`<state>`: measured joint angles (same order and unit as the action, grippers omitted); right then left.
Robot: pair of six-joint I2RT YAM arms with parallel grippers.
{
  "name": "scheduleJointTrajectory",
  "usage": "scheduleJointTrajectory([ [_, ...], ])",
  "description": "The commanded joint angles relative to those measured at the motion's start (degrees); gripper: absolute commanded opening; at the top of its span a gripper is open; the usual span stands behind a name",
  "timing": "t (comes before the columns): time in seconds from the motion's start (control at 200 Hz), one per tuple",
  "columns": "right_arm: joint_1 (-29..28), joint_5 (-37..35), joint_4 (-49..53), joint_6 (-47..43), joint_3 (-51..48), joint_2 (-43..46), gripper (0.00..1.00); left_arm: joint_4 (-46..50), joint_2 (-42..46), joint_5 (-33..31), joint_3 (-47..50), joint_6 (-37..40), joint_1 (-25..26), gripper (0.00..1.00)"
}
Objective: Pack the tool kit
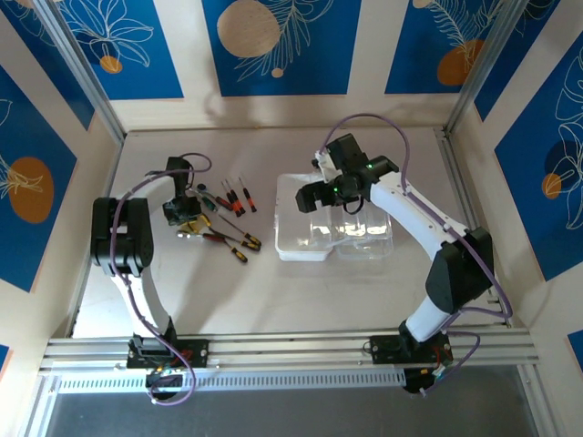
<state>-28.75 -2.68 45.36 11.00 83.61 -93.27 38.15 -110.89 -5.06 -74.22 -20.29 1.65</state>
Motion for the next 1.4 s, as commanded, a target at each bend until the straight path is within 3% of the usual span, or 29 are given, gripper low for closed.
scheduleJointTrajectory([
  [0.0,-1.0,-0.3,3.1,-0.2,3.3,-0.8,0.99,0.6,-3.5,-0.7,-0.6,1.4,-0.9,0.02],
  [0.27,-0.6,0.6,3.5,-2.3,5.4,-1.6,0.99,1.4,1.6,-1.6,0.3,1.2,-0.9,0.00],
  [0.51,1.3,4.7,2.4,-5.4,5.9,-1.1,0.99,1.6,16.4,0.0,3.5,1.6,-0.5,0.00],
  [0.655,2.6,9.7,0.2,-5.8,5.2,-0.2,0.99,3.8,24.0,6.5,1.5,3.7,-0.2,0.00],
  [0.765,3.0,15.0,-2.0,-5.3,5.1,0.5,1.00,2.2,27.9,16.5,0.6,4.7,1.0,0.00],
  [0.855,2.7,19.2,-3.1,-4.5,6.0,0.4,0.99,-2.7,30.1,24.0,1.6,4.2,3.9,0.00],
  [1.056,-0.4,22.7,-5.5,-2.4,6.3,1.4,0.94,-12.1,28.2,29.9,0.0,1.8,14.9,0.00],
  [1.186,-1.5,22.7,-8.9,0.6,3.2,2.7,0.84,-14.7,24.6,31.0,-2.6,0.8,20.4,0.00],
  [1.396,-1.9,21.7,-12.4,3.3,-1.3,5.0,0.77,-16.7,20.8,31.5,-3.9,0.0,24.7,0.00],
])
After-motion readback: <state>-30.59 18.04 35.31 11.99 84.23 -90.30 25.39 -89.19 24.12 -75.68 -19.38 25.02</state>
